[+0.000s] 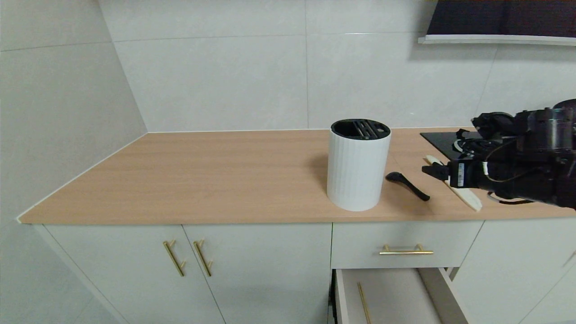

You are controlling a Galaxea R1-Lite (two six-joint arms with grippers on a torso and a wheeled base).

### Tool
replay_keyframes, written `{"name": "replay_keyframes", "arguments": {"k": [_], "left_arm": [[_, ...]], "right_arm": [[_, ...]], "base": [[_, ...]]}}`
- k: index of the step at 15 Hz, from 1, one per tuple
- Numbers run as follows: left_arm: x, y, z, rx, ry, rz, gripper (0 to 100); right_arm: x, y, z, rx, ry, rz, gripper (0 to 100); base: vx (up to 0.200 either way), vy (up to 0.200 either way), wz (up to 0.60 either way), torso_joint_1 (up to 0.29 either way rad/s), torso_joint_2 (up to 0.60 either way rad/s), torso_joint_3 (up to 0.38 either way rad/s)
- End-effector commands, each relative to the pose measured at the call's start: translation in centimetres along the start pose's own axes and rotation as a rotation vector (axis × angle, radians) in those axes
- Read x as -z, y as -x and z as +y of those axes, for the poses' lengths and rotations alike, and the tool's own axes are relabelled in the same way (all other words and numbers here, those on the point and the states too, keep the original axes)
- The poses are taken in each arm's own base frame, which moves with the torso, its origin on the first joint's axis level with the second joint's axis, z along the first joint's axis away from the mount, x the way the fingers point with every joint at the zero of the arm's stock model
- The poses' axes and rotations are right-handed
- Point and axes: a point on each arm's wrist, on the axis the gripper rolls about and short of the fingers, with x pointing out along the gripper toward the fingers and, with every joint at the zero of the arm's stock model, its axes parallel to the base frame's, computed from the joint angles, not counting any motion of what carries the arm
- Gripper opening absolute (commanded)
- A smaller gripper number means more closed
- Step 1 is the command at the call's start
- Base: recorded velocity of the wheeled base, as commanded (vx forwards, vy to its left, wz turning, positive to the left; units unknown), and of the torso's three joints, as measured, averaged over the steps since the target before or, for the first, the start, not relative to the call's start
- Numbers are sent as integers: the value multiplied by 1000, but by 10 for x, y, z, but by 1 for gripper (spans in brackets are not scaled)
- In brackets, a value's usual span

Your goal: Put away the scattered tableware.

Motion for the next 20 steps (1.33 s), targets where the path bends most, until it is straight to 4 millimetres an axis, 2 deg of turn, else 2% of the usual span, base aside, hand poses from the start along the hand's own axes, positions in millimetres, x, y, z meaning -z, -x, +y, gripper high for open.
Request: {"name": "replay_keyframes", "arguments": {"k": [1,5,8,17,20], "left_arm": [[0,0,0,-1,0,0,100],[0,0,0,-1,0,0,100],[0,0,0,-1,0,0,100],[0,0,0,-1,0,0,100],[0,0,0,-1,0,0,100]], "right_arm": [[19,-79,-23,22,14,34,100],[38,-86,-35,-182,70,81,100],[50,-91,-41,-197,111,84,100],[80,-128,-43,-196,131,53,100],[82,-131,-43,-194,130,47,100]], "base": [[0,0,0,0,0,0],[0,0,0,0,0,0],[0,0,0,0,0,0],[0,0,0,0,0,0],[0,0,0,0,0,0]]}}
